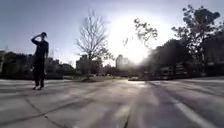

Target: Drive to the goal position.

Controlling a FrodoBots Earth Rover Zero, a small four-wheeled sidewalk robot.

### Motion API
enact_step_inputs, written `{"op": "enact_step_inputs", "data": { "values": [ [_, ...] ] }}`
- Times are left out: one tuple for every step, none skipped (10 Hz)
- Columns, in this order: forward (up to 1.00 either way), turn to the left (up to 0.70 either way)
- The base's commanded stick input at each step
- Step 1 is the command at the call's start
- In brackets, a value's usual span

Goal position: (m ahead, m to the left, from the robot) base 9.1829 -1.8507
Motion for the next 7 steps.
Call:
{"op": "enact_step_inputs", "data": {
  "values": [
    [0.69,0.0],
    [0.69,0.0],
    [0.69,0.0],
    [0.69,0.0],
    [0.69,0.0],
    [0.69,0.0],
    [0.69,0.0]
  ]
}}
